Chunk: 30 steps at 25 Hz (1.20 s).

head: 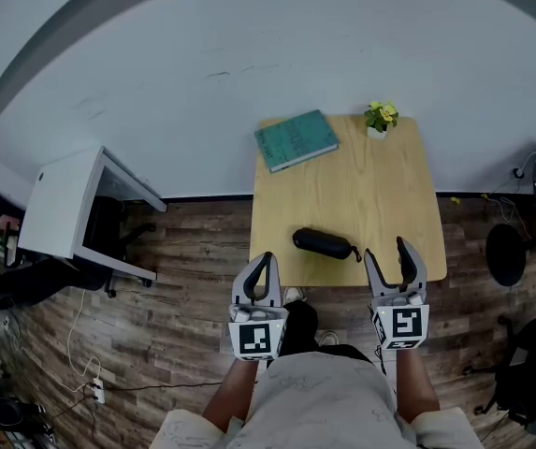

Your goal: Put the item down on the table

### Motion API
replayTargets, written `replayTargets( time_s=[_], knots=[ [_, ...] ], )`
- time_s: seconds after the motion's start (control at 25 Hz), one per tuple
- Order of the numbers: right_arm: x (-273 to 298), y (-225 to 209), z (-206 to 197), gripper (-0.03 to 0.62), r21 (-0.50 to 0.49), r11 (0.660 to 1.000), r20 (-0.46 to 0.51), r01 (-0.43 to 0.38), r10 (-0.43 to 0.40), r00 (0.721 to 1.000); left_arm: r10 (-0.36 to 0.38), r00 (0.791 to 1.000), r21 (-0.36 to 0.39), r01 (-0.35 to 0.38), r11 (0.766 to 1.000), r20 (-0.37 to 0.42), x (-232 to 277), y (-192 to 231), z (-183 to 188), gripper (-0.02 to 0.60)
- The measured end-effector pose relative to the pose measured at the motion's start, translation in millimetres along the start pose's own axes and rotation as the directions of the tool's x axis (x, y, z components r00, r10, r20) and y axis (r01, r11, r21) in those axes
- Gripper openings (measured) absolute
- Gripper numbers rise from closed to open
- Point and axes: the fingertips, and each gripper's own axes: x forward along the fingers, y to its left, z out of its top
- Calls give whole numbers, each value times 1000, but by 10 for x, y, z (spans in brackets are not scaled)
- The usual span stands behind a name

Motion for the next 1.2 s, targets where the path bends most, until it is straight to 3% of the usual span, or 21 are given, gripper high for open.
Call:
replayTargets(
  time_s=[0.24, 0.4, 0.48, 0.8, 1.2],
  knots=[
    [22, 62, -12, 142, 1, 1000, -10, -30, 30, 999, 4, 1000, -5, -4, 1000, 7, 7, 15, -6, 8],
    [17, 85, -9, 43, -12, 999, -11, -30, 30, 999, -5, 999, -13, 4, 1000, -38, -8, -20, -68, 8],
    [19, 101, -12, 18, -13, 999, -14, -37, 37, 999, -5, 999, -18, 5, 1000, -36, -3, -28, -69, 8],
    [14, 130, -7, 15, -38, 998, -28, -48, 47, 999, -1, 1000, -9, 1, 1000, 2, 0, -20, -53, 8],
    [36, 163, 3, 15, -50, 997, -33, -55, 53, 998, 15, 1000, -16, -15, 1000, -6, -42, 38, -51, 8]
  ],
)
